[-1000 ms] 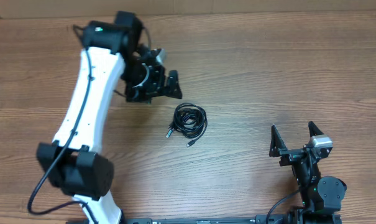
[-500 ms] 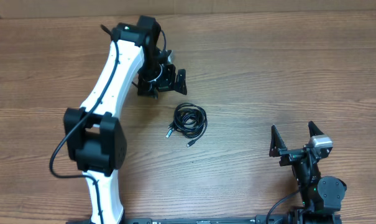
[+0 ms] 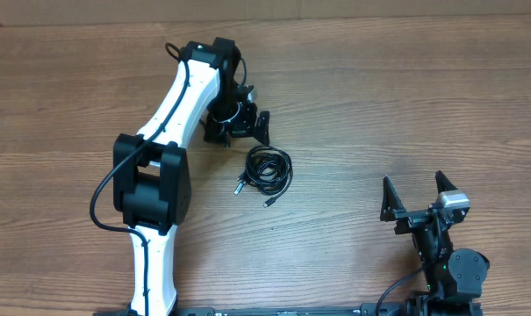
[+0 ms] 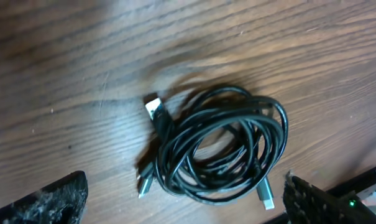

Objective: Untangle cables

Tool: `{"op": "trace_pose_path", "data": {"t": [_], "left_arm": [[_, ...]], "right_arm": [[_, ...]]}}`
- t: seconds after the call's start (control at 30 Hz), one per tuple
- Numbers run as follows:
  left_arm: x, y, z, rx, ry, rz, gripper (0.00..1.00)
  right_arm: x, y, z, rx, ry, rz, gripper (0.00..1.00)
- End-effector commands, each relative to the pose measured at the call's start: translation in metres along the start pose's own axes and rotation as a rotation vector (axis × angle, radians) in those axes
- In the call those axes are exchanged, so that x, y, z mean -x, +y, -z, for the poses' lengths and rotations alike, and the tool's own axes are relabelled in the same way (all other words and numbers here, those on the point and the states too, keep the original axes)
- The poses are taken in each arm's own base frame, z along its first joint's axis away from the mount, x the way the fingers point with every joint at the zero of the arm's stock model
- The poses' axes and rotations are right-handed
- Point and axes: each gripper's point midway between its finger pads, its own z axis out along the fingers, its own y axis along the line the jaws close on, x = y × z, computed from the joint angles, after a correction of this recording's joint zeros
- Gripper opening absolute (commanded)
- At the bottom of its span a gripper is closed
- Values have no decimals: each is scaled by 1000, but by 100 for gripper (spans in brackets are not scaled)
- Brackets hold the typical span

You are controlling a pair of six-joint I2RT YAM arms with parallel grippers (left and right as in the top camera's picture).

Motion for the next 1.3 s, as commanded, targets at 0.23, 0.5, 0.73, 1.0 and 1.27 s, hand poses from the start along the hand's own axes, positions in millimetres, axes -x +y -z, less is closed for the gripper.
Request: {"op": "trace_pose_path", "data": {"t": [0.23,0.5,0.73,1.0,1.27], "left_arm": [[5,5,-3,44,-6,-22,100],[-1,-1,-5,36,15,-27,100],[-6,-6,-7,40,34,-34,100],[-11,-9,-9,43,52,-34,100],[-12,-15,-11,46,56,-51,100]], "right_arm": [[-2,0,0,-4,-1,-3,100],[-2,-1,0,-4,-1,-3,100],[-2,0,0,-4,-1,-3,100],[-2,0,0,-4,-1,-3,100],[-2,-1,0,-4,-1,-3,100]]}}
